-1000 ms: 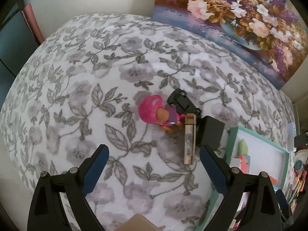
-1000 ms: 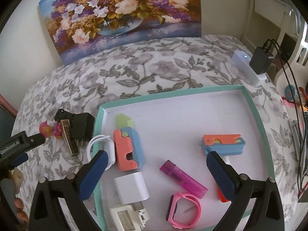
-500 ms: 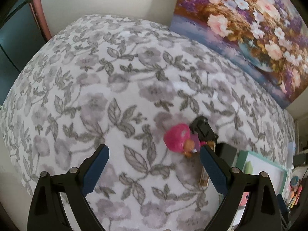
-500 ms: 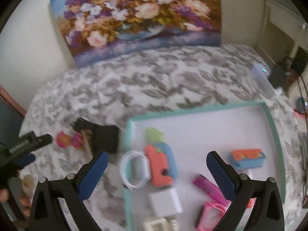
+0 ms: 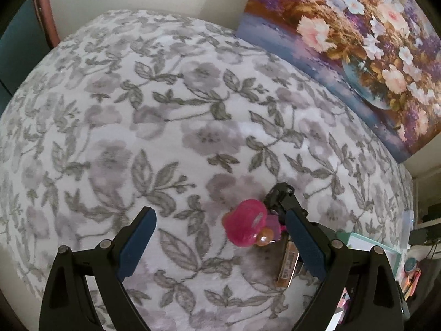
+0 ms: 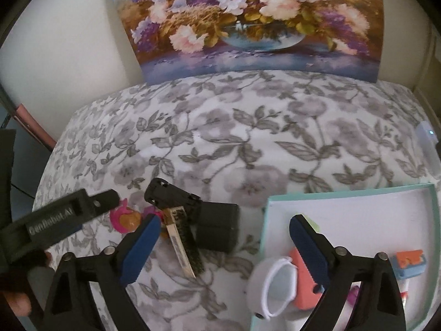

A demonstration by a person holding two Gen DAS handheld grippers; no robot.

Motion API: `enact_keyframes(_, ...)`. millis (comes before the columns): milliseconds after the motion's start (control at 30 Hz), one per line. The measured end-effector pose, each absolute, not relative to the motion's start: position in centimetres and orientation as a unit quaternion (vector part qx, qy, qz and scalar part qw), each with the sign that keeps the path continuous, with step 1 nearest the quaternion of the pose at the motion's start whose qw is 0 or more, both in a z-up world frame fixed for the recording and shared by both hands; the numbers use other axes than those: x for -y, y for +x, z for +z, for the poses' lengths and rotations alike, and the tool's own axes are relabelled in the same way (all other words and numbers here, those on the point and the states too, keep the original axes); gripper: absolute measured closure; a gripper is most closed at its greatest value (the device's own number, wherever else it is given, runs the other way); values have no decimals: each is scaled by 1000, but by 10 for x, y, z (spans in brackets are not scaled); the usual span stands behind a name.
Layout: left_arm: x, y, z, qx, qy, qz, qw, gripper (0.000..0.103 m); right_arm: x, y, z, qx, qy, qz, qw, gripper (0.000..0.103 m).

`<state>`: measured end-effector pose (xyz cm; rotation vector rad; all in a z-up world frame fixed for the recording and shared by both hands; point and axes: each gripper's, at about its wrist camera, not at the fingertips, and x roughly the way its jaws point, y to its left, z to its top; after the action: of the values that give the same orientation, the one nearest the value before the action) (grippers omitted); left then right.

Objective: Organize rigid objects
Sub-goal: 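Grasp the pink-haired doll figure with the left gripper, then grasp the gold rectangular lighter with the right gripper while the left gripper holds the doll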

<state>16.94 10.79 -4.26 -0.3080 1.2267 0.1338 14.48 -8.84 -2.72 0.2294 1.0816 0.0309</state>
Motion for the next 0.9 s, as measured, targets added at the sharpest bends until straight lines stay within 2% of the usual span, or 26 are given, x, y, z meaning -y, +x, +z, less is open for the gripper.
enact_keyframes(100, -107, 171, -49, -575, -157, 54, 801, 8, 81, 150, -33, -518, 97, 15, 849, 7)
enact_keyframes(167, -105, 172, -53, -578, -165, 45, 798, 13, 79, 151, -37, -523, 95, 17, 847, 7)
enact_keyframes(267, -103, 173, -61, -587, -177, 36, 789, 27, 77, 151, -40, -527, 89, 18, 845, 7)
enact_keyframes(333, -103, 172, -64, -590, -179, 36, 786, 42, 76, 151, -41, -528, 88, 17, 844, 7)
enact_keyframes(367, -103, 172, -65, -591, -181, 34, 785, 45, 77, 151, -41, -529, 88, 16, 844, 7)
enact_keyframes(433, -103, 172, -67, -591, -189, 28, 784, 59, 77, 151, -41, -530, 89, 16, 843, 7)
enact_keyframes(533, -102, 171, -66, -590, -193, 25, 784, 59, 77, 151, -42, -532, 90, 16, 842, 7)
enact_keyframes(600, -105, 171, -64, -588, -199, 25, 784, 59, 76, 151, -43, -533, 87, 17, 841, 10)
enact_keyframes(667, -108, 170, -60, -582, -198, 30, 788, 59, 73, 151, -44, -536, 84, 20, 840, 22)
enact_keyframes(900, -128, 166, -50, -569, -196, 59, 796, 59, 55, 150, -42, -531, 64, 52, 843, 40)
